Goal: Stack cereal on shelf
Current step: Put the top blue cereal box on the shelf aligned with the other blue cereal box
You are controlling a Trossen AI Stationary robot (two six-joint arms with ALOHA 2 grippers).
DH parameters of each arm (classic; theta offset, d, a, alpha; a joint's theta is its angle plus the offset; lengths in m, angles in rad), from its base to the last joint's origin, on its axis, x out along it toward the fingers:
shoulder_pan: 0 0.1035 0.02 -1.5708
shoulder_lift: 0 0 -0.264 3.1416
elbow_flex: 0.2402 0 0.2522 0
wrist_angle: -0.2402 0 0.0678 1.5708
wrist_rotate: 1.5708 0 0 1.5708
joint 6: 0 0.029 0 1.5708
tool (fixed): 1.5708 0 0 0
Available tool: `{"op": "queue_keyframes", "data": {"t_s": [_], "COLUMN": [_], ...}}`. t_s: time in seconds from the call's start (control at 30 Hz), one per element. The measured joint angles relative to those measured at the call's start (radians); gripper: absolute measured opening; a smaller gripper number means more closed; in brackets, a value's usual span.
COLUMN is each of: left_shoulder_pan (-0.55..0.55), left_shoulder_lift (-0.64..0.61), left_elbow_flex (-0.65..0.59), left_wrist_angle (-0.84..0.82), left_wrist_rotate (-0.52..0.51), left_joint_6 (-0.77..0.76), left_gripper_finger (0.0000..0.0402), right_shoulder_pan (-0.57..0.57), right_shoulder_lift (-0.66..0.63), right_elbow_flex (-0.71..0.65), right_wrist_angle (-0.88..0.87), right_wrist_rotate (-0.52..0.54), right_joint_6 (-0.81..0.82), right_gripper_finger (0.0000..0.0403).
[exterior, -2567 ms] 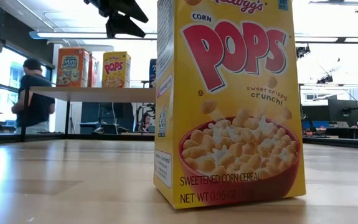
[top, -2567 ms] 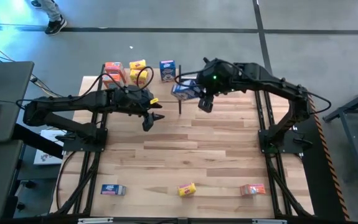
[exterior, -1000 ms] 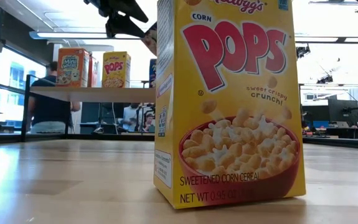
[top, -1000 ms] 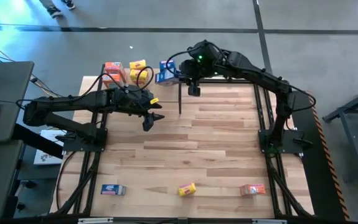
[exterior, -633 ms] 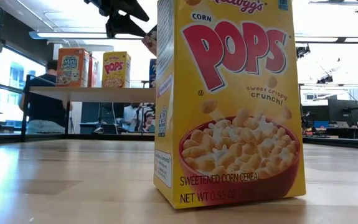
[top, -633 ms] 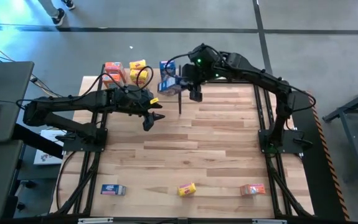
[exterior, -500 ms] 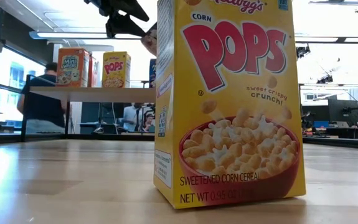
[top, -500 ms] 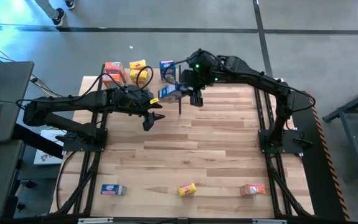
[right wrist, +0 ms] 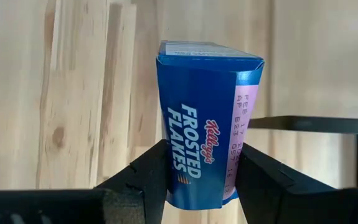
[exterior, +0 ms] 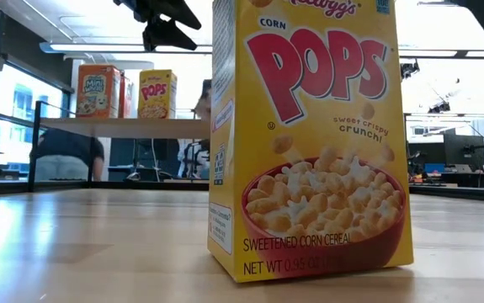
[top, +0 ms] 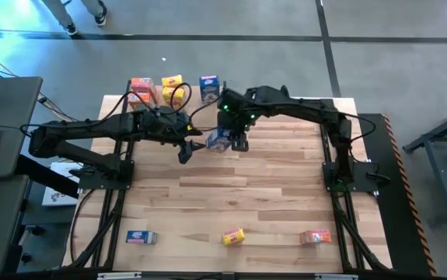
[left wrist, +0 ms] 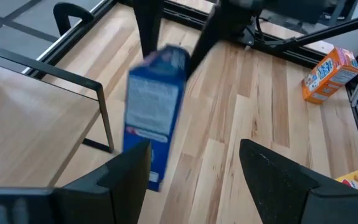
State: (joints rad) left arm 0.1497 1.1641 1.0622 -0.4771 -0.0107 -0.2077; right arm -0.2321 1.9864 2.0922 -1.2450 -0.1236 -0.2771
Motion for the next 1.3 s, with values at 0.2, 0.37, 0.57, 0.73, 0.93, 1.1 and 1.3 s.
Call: {"op": "queue_keyframes", "data": {"t_s": [0.2,0.37,0.57,0.73,0.93,1.1,1.3], "left_shoulder_pan": [0.001,0.002,0.008,0.027,0.069,0.072,0.028], "left_shoulder_lift": [0.000,0.000,0.002,0.002,0.002,0.002,0.002], "left_elbow_flex": [0.000,0.000,0.000,0.000,0.000,0.000,0.000], "left_wrist_angle": [-0.014,-0.040,-0.044,-0.045,-0.040,-0.052,-0.093], "left_wrist_rotate": [-0.001,0.000,0.000,-0.001,-0.013,-0.034,0.018], "left_joint_6": [0.010,0.027,0.027,0.038,0.028,0.018,0.019], "left_gripper_finger": [0.0235,0.0235,0.0243,0.0271,0.0299,0.0299,0.0299], "right_shoulder_pan": [0.024,0.044,0.063,0.071,0.076,0.079,0.094], "right_shoulder_lift": [0.039,0.043,0.043,0.043,0.043,0.043,0.043], "right_elbow_flex": [0.000,0.000,0.000,0.000,0.000,0.000,0.000], "right_wrist_angle": [-0.041,-0.045,-0.047,-0.059,-0.082,-0.106,-0.143], "right_wrist_rotate": [-0.031,-0.043,-0.043,-0.043,-0.041,-0.014,0.014], "right_joint_6": [-0.016,-0.013,-0.015,-0.009,0.016,0.069,0.123], "right_gripper_finger": [0.0153,0.0153,0.0153,0.0153,0.0153,0.0153,0.0153]}}
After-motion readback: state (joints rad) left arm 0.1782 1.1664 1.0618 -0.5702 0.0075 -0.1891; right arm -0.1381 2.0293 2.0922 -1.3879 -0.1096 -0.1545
